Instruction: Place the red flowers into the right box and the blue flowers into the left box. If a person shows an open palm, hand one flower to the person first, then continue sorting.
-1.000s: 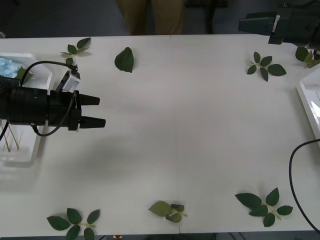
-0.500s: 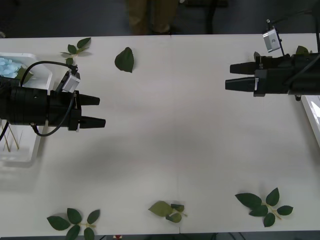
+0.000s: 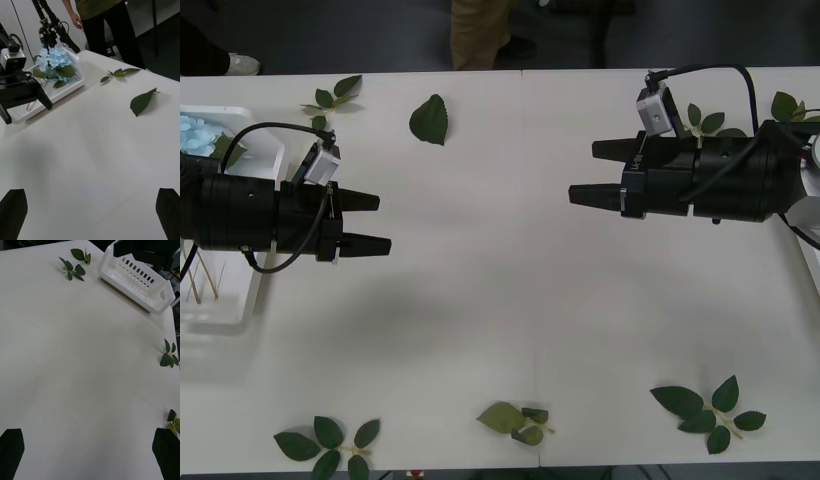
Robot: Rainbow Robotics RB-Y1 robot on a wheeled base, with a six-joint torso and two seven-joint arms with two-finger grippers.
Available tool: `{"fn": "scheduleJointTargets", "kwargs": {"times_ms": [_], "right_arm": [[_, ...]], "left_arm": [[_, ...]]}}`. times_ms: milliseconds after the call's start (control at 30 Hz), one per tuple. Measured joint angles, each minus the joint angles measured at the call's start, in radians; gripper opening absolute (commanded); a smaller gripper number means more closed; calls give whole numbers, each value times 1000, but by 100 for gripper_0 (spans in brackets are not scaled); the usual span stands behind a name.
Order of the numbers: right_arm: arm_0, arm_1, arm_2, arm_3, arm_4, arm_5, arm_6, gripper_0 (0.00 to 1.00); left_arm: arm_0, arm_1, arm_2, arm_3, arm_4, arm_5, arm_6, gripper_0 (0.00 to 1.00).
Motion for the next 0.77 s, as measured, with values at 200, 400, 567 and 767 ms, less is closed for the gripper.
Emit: {"fn": "scheduleJointTargets", "kwargs": {"times_ms": [200,400,567,767], "right_arm": [[0,-25,66,-98,-9,-78,0,100],[0,-30,74,-101,-9,-78,0,100],[6,-31,74,-100,13,-78,0,100],[26,-8,74,-70,16,-75,0,100]], "left_arm": [[0,0,0,0,0,0,0,100],[0,0,0,0,0,0,0,100],[0,0,0,0,0,0,0,100],[0,0,0,0,0,0,0,100]]}}
